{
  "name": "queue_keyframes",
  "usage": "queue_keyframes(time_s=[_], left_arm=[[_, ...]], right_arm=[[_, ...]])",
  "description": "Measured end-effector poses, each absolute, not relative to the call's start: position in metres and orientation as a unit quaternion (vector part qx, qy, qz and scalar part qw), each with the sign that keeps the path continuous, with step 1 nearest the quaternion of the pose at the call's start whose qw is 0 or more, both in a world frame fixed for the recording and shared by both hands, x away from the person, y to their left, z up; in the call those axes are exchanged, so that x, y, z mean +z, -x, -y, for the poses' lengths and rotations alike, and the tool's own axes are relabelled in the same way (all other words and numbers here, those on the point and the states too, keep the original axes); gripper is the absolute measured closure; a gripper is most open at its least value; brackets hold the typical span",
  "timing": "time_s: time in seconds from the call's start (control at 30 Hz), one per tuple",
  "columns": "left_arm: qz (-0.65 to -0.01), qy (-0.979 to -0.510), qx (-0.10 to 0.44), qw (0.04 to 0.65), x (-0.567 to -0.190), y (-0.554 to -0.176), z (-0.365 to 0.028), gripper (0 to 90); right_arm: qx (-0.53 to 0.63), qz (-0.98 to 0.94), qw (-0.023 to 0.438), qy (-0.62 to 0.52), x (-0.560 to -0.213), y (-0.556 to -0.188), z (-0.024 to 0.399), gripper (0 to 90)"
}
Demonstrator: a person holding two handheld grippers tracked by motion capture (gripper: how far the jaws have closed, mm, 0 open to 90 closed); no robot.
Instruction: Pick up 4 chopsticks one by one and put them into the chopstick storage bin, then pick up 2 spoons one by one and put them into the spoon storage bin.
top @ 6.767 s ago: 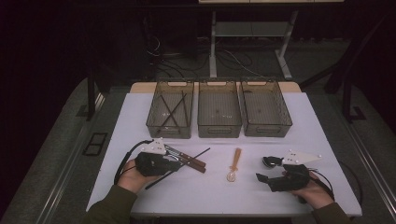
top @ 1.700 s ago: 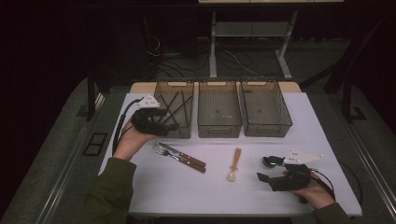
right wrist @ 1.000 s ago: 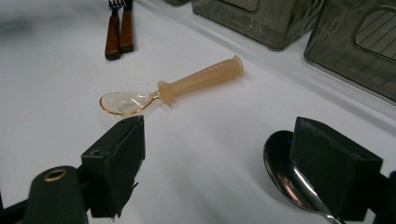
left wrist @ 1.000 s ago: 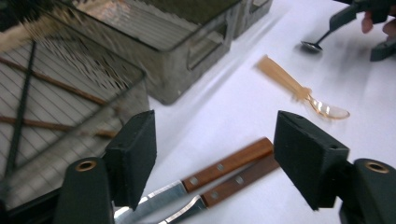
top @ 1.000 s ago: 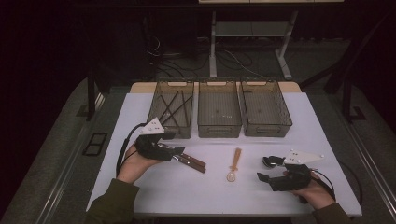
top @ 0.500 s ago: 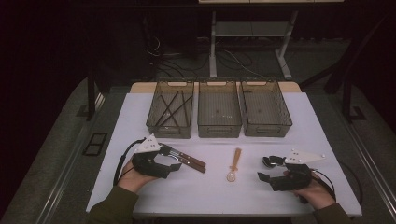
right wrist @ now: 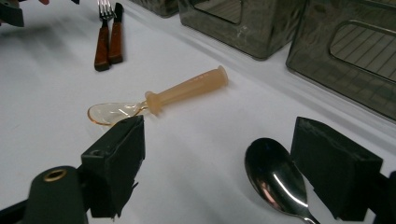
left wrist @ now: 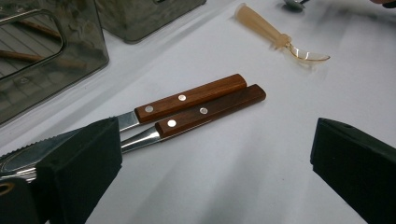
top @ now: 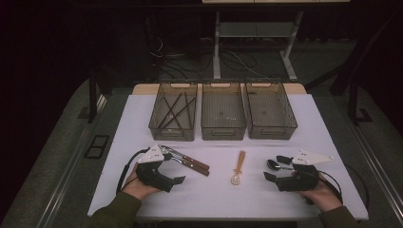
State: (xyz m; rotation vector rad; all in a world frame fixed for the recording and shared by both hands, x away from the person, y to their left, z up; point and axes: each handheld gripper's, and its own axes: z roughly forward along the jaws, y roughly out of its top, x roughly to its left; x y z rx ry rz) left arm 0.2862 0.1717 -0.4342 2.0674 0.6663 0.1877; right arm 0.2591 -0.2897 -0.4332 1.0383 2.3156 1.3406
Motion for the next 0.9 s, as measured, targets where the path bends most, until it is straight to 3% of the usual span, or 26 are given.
queue_keyframes(time_s=[0.47,0.63,0.9], left_arm=[[-0.275,-0.846,0.066,0.451,-0.437,-0.285,-0.168,0.0],[-0.275,-0.846,0.066,0.453,-0.437,-0.285,-0.166,0.0],[-0.272,-0.845,0.063,0.455,-0.437,-0.285,-0.167,0.0]], right_arm=[[0.449,-0.804,0.138,-0.364,-0.426,-0.268,0.297,14.7],[0.448,-0.806,0.118,-0.369,-0.423,-0.275,0.300,14.9],[0.424,-0.814,0.096,-0.385,-0.425,-0.292,0.312,27.0]])
